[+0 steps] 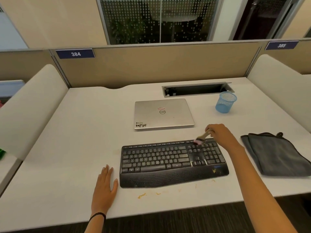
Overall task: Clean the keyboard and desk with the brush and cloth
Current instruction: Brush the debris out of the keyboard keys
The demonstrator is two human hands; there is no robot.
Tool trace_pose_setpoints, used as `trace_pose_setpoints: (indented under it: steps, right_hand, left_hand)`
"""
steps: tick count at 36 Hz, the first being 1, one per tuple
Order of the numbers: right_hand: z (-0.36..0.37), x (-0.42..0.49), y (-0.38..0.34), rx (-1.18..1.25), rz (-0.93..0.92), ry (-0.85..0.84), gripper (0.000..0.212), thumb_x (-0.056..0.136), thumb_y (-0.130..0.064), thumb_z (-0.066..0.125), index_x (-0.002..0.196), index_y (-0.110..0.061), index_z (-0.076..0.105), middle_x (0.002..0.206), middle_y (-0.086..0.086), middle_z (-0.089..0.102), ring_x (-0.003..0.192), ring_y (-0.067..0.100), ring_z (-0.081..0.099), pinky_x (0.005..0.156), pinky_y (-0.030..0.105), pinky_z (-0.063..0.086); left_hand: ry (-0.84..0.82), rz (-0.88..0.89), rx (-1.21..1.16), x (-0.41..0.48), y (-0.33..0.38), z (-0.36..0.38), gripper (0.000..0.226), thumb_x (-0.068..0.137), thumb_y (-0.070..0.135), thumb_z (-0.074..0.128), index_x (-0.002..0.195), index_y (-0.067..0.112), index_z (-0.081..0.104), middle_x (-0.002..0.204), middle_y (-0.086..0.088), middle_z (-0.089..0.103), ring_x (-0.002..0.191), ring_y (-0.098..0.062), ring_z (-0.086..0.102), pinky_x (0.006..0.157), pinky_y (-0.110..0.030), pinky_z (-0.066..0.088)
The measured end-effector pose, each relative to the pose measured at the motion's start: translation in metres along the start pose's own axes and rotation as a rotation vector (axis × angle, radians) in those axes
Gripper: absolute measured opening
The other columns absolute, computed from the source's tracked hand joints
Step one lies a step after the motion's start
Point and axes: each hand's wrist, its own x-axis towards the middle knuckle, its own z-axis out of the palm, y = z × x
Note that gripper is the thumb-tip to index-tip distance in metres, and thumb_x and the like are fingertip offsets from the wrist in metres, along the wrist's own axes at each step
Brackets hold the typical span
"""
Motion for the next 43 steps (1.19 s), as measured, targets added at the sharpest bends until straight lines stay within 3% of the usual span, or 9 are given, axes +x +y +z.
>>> trace_pose_setpoints:
  steps: [8,12,17,22,25,30,34,38,43]
  right_hand:
    - [-0.005,-0.008,-0.002,0.025,0.014,0.134,0.019,0.090,0.001,0.049,0.099,-0.005,0.065,0.090,0.013,0.068,0.080,0.026,0.062,0.070,0.032,0.046]
    - [-0.001,-0.013,-0.005,0.173,-0.029,-0.004,0.017,0.089,0.001,0.052,0.093,-0.007,0.066,0.087,0.008,0.067,0.078,0.020,0.064,0.069,0.025,0.050]
    - [0.013,-0.009,-0.003,0.050,0.071,0.078,0.025,0.081,0.012,0.049,0.094,-0.002,0.066,0.089,0.016,0.068,0.076,0.026,0.062,0.069,0.039,0.053]
    - [0.019,-0.011,-0.021,0.138,0.052,0.214,0.024,0.088,0.006,0.043,0.098,-0.002,0.063,0.084,0.015,0.066,0.072,0.026,0.062,0.064,0.036,0.051]
    - [0.025,-0.010,-0.033,0.295,0.035,0.126,0.023,0.090,0.001,0.042,0.095,-0.005,0.064,0.085,0.009,0.066,0.076,0.021,0.064,0.068,0.034,0.052]
    - [0.034,-0.005,-0.028,0.203,0.213,0.080,0.017,0.084,0.000,0.056,0.098,0.000,0.065,0.096,0.015,0.067,0.082,0.022,0.063,0.062,0.018,0.045]
    - [0.026,0.001,-0.017,0.146,0.334,0.186,0.022,0.084,0.002,0.049,0.100,0.004,0.065,0.098,0.021,0.067,0.087,0.032,0.063,0.073,0.030,0.048]
    - [0.025,0.008,-0.028,0.150,0.243,0.204,0.023,0.088,-0.002,0.043,0.097,-0.002,0.064,0.090,0.016,0.068,0.076,0.030,0.066,0.072,0.042,0.056]
    - [0.037,0.012,-0.071,0.342,0.146,0.075,0.020,0.092,-0.005,0.043,0.096,-0.006,0.062,0.082,0.011,0.067,0.063,0.015,0.067,0.064,0.036,0.057]
  left_hand:
    - [0.000,-0.008,-0.002,0.000,0.002,0.000,0.060,0.096,0.027,0.047,0.149,0.015,0.019,0.155,0.006,0.006,0.140,-0.004,-0.001,0.116,-0.027,0.002]
    - [0.003,-0.004,0.005,0.000,0.001,0.000,0.060,0.096,0.026,0.048,0.149,0.014,0.021,0.156,0.003,0.009,0.140,-0.005,0.000,0.116,-0.028,0.002]
    - [-0.003,-0.001,0.017,0.001,0.000,0.001,0.061,0.096,0.026,0.048,0.149,0.014,0.020,0.155,0.005,0.007,0.140,-0.005,0.000,0.116,-0.028,0.003]
    - [-0.003,0.004,-0.004,-0.001,0.002,-0.001,0.061,0.096,0.025,0.049,0.149,0.014,0.020,0.154,0.008,0.005,0.141,-0.006,0.001,0.116,-0.029,0.004]
    - [-0.005,0.011,0.002,-0.001,-0.001,-0.001,0.061,0.096,0.025,0.049,0.149,0.014,0.020,0.154,0.008,0.004,0.142,-0.006,0.001,0.117,-0.029,0.003]
    - [0.003,0.024,-0.012,0.000,-0.004,0.001,0.062,0.096,0.029,0.048,0.149,0.013,0.021,0.156,0.006,0.005,0.143,-0.006,0.000,0.117,-0.030,0.003]
    - [0.010,0.028,-0.052,0.000,-0.004,0.000,0.062,0.096,0.032,0.047,0.149,0.015,0.021,0.157,0.007,0.005,0.143,-0.005,-0.001,0.117,-0.030,0.003]
    - [0.031,-0.002,-0.109,0.001,-0.004,0.000,0.061,0.094,0.029,0.049,0.149,0.016,0.023,0.156,0.009,0.006,0.143,-0.003,0.000,0.117,-0.031,0.005]
    - [0.027,0.028,-0.169,0.018,0.005,0.002,0.057,0.097,0.041,0.037,0.147,0.018,0.026,0.156,0.010,0.006,0.143,-0.002,0.000,0.117,-0.032,0.004]
